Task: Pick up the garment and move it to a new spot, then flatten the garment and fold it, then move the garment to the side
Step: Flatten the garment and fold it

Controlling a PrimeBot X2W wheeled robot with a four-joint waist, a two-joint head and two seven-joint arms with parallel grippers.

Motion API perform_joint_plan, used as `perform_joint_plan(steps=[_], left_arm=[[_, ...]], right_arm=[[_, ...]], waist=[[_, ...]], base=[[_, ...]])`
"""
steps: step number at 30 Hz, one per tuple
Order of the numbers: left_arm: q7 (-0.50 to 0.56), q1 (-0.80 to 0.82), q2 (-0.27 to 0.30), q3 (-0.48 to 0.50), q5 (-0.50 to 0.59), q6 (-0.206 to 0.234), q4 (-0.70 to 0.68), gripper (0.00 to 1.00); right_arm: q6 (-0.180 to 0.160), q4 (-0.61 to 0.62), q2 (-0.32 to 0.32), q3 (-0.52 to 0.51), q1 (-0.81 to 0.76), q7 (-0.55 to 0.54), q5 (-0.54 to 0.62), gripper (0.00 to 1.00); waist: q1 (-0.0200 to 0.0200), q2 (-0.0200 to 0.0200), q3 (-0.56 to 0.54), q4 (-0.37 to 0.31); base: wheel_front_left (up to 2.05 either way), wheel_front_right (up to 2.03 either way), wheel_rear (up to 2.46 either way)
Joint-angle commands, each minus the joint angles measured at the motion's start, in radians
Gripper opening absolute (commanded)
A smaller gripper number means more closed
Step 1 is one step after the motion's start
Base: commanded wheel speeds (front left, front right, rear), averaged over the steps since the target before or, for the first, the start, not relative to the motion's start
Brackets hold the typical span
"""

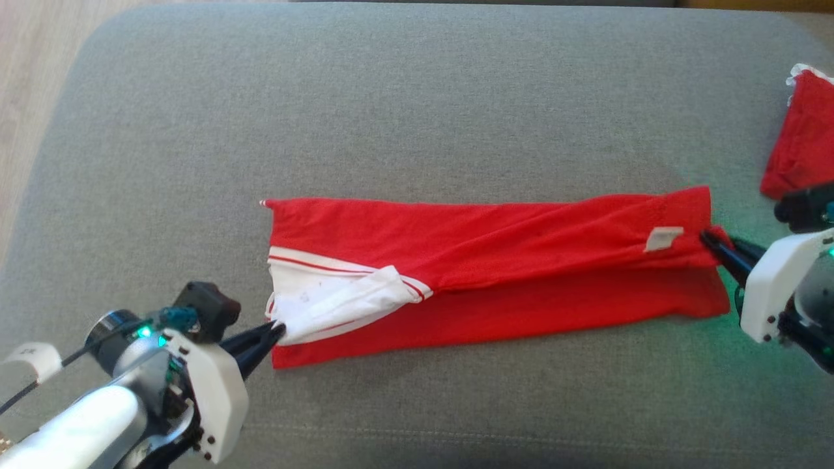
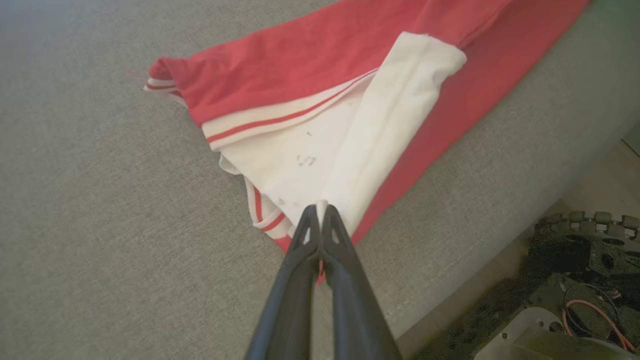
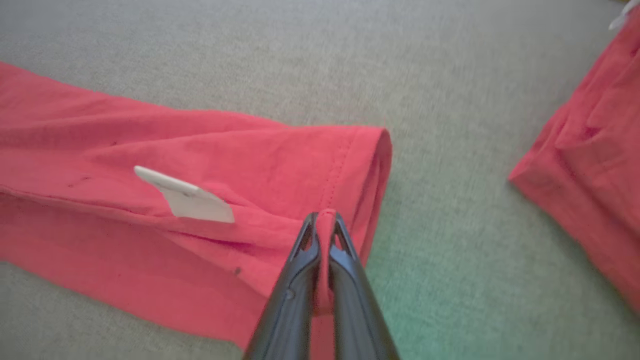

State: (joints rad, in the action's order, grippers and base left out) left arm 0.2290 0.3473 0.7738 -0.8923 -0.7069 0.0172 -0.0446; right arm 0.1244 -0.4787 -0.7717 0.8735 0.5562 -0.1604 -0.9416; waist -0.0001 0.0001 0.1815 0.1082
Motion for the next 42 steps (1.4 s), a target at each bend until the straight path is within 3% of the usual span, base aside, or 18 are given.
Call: perform_joint_plan(steps=[1,2,3,4,5,6,10,14,19,25,29,33,37,42], left_arm=[[0.003,0.034,0.044,0.048,0.002,0.001,-0.028,0.00],[0.005,0.029,0.041,0.044,0.001,0.001,-0.027,0.00],[0.006,0.025,0.039,0.040,0.001,0.003,-0.026,0.06],[0.006,0.020,0.037,0.038,0.001,0.008,-0.025,0.39],[0.002,0.016,0.033,0.039,0.003,0.017,-0.020,0.80],[-0.001,0.011,0.030,0.038,0.004,0.027,-0.014,1.00],[-0.102,-0.003,-0.008,0.089,-0.010,0.079,-0.001,1.00],[-0.222,-0.002,-0.047,0.170,-0.031,0.141,0.010,1.00],[-0.366,-0.007,-0.118,0.264,-0.078,0.198,0.018,1.00],[-0.477,-0.045,-0.233,0.380,-0.141,0.237,0.036,1.00],[-0.489,-0.088,-0.301,0.439,-0.159,0.214,0.045,1.00],[-0.490,-0.118,-0.374,0.507,-0.082,0.185,0.045,1.00],[-0.491,-0.170,-0.483,0.587,-0.028,0.111,0.043,1.00],[-0.491,-0.222,-0.583,0.673,0.144,0.026,0.061,1.00]], right_arm=[[0.006,0.018,-0.043,-0.004,-0.031,-0.015,-0.022,0.26],[0.006,0.012,-0.045,-0.012,-0.045,-0.047,-0.047,1.00],[0.006,0.018,-0.049,-0.011,-0.055,-0.075,-0.057,1.00],[0.006,0.032,-0.054,-0.018,-0.061,-0.085,-0.064,1.00],[0.006,0.047,-0.059,-0.028,-0.066,-0.087,-0.071,1.00],[0.006,0.058,-0.065,-0.039,-0.074,-0.092,-0.081,1.00],[0.006,0.079,-0.085,-0.091,-0.122,-0.151,-0.115,1.00],[0.006,0.089,-0.066,-0.175,-0.145,-0.120,-0.107,1.00],[0.006,0.096,-0.011,-0.306,-0.175,0.002,-0.060,1.00],[0.006,0.106,0.112,-0.466,-0.226,0.177,0.049,1.00],[0.006,0.105,0.216,-0.563,-0.239,0.255,0.179,1.00],[0.006,0.138,0.318,-0.634,-0.267,0.304,0.298,1.00],[0.006,0.164,0.395,-0.679,-0.314,0.331,0.430,1.00],[0.006,0.175,0.480,-0.729,-0.367,0.323,0.502,1.00]], waist=[[0.0001,-0.0001,-0.001,-0.002],[0.0001,-0.0001,-0.002,-0.003],[0.0001,-0.0001,-0.004,-0.004],[0.0001,-0.0001,-0.004,-0.005],[0.0001,-0.0001,-0.004,-0.006],[0.0001,-0.0001,-0.005,-0.007],[0.0001,-0.0001,-0.021,-0.011],[0.0001,-0.0001,-0.041,-0.005],[0.0001,-0.0001,-0.071,0.006],[0.0001,-0.0001,-0.108,0.007],[0.0001,-0.0001,-0.113,-0.008],[0.0001,-0.0001,-0.108,-0.015],[0.0001,-0.0001,-0.104,-0.021],[0.0001,-0.0001,-0.098,-0.023]], base=[[0.00,0.00,0.00],[0.00,0.00,0.00],[0.00,0.00,0.00],[0.00,0.00,0.00],[0.00,0.00,0.00],[0.00,0.00,0.00],[0.00,0.00,0.00],[0.00,0.00,0.00],[0.00,0.00,0.00],[0.00,0.00,0.00],[0.00,0.00,0.00],[0.00,0.00,0.00],[0.00,0.00,0.00],[0.00,0.00,0.00]])
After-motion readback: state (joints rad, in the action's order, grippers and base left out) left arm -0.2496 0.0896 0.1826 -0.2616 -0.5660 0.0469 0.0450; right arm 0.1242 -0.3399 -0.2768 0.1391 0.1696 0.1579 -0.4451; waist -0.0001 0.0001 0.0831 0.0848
